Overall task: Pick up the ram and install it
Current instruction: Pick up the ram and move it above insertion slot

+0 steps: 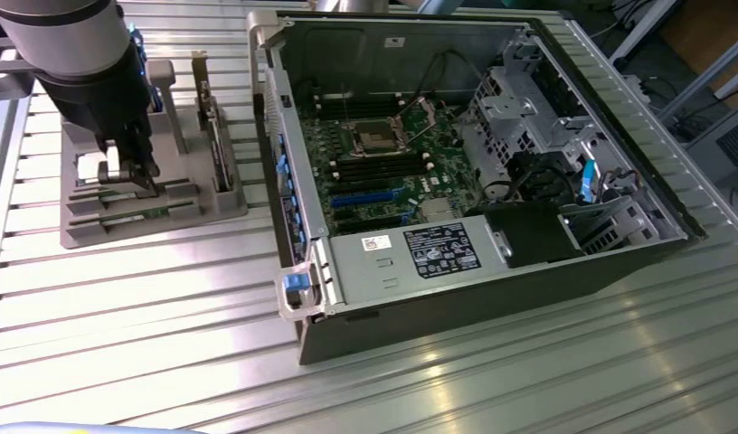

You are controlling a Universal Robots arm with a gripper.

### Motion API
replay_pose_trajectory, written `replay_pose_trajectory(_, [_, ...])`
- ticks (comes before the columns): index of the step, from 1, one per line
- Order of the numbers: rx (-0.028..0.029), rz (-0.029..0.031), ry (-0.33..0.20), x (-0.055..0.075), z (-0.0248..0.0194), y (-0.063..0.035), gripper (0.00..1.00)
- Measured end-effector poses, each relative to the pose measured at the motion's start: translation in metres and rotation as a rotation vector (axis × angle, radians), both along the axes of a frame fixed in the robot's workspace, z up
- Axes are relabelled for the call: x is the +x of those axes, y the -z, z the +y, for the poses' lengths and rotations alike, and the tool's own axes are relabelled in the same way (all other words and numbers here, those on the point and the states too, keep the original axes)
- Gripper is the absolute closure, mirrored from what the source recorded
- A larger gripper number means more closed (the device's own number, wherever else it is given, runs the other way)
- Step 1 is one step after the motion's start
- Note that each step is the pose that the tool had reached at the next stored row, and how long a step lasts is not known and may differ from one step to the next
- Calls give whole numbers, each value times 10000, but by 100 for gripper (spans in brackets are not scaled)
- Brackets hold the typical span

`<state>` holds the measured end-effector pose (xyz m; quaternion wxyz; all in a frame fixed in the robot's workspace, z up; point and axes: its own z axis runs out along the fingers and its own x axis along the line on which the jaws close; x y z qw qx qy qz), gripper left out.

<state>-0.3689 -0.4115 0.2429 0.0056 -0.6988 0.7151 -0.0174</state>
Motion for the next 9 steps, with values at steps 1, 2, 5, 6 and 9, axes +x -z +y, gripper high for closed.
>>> replay_pose_trajectory(1, [-2,-1,0,-1,-1,4,64])
replay_pose_trajectory(2, [-5,-1,0,-2,-2,9,64])
replay_pose_trajectory(5, [-16,0,0,-7,-7,31,64])
replay_pose_trajectory(6, [-19,-1,0,-8,-8,37,64])
replay_pose_trajectory(9, [-30,0,0,-14,-11,57,64])
